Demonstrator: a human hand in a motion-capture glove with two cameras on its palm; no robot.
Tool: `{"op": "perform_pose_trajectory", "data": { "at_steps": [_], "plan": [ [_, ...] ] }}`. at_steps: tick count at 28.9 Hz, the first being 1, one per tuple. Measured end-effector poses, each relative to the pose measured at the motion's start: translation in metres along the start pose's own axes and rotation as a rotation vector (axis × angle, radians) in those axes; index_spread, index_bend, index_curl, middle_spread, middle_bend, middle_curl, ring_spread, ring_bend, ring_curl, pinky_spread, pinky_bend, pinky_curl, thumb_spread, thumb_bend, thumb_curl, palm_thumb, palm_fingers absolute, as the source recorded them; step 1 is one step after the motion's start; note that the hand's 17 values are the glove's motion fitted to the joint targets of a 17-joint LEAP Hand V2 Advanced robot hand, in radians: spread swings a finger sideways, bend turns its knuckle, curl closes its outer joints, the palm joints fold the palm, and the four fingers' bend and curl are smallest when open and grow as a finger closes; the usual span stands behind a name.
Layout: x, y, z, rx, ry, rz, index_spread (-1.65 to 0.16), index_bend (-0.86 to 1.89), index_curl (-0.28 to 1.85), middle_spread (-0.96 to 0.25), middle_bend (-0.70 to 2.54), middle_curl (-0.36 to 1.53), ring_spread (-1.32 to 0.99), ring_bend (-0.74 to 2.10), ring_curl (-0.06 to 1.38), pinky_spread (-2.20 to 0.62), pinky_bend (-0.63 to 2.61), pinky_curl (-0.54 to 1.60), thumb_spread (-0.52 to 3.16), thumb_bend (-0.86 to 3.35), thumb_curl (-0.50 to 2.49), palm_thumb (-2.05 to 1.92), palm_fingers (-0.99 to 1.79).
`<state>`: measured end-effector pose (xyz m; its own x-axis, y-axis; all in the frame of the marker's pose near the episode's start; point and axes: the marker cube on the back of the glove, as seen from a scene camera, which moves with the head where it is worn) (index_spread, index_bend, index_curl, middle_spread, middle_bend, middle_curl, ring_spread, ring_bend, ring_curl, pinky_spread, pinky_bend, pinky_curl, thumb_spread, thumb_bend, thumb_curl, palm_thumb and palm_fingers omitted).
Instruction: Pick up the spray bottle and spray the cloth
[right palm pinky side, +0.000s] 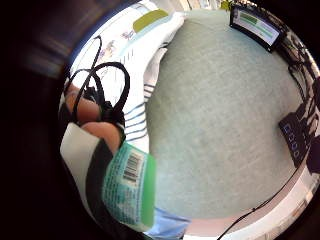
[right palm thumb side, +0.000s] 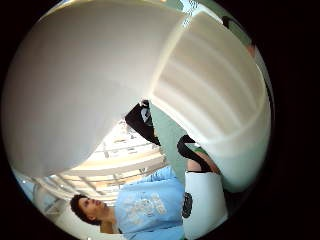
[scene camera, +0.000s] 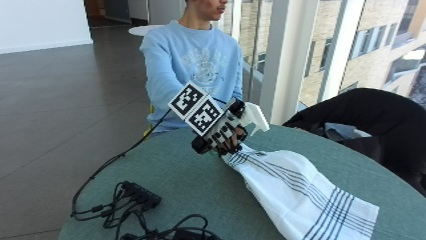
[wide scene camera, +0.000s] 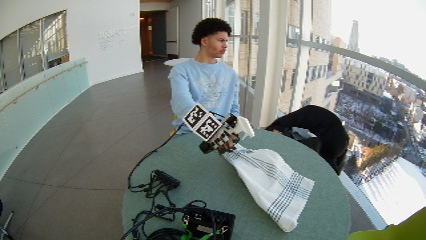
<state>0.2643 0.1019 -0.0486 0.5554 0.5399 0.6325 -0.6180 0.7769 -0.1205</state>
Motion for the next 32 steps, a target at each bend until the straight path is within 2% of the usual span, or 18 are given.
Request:
{"op": "perform_pose_trajectory", "data": {
  "at_steps": [25,32],
  "plan": [
    [-0.002,0.000,0.005,-0.017,0.008,0.005,-0.21,0.17,0.48,-0.08,0.17,0.39,-0.04,0.61,0.42,0.02,0.40,0.38,0.52,-0.03,0.72,0.95,1.14],
    [-0.012,0.004,0.008,0.007,-0.035,-0.041,-0.21,0.16,0.48,-0.08,0.17,0.39,-0.04,0.61,0.42,0.02,0.40,0.38,0.52,-0.03,0.73,0.95,1.14]
  ]
}}
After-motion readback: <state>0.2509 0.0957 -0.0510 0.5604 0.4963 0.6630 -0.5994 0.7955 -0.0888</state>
